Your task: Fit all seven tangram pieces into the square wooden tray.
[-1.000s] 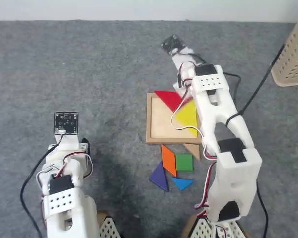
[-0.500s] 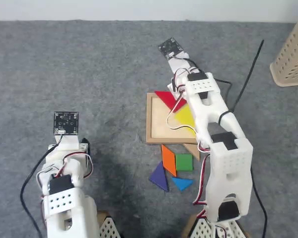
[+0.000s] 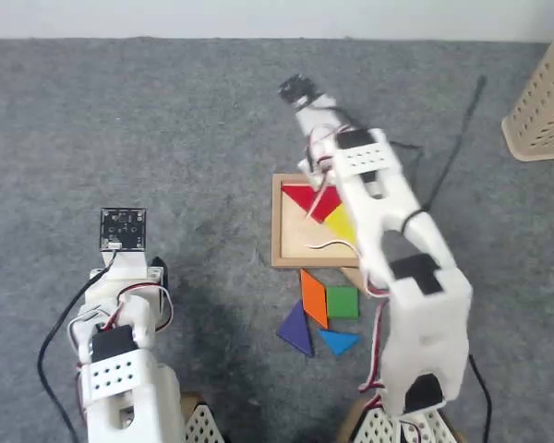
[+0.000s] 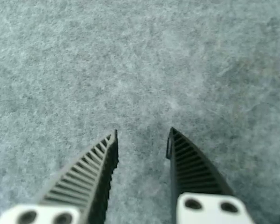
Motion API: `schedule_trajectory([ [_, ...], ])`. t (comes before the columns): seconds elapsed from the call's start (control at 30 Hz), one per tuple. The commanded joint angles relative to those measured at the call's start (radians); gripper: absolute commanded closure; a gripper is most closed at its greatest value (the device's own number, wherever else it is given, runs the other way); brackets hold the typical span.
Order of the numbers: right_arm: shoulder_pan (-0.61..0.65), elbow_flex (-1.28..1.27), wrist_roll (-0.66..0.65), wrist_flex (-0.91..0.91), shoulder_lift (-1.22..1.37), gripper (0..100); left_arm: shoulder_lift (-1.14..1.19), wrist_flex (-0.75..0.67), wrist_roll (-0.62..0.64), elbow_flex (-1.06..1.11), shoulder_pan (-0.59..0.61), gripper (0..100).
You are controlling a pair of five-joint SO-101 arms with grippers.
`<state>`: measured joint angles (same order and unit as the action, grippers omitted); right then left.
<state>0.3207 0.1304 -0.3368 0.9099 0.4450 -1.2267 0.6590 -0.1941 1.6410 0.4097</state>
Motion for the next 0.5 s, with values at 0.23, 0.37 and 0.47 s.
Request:
schedule_trajectory([
  [0.23, -0.119, -0.345, 0.061, 0.016, -0.386, 99.3, -0.020, -0.026, -0.006, -0.004, 0.006, 83],
  [0.37, -0.128, -0.514, 0.055, 0.022, -0.504, 99.3, -0.020, -0.026, -0.006, -0.004, 0.006, 83],
  [0.47, -0.113, -0.635, 0.055, 0.022, -0.604, 99.3, -0.020, -0.026, -0.006, -0.004, 0.006, 83],
])
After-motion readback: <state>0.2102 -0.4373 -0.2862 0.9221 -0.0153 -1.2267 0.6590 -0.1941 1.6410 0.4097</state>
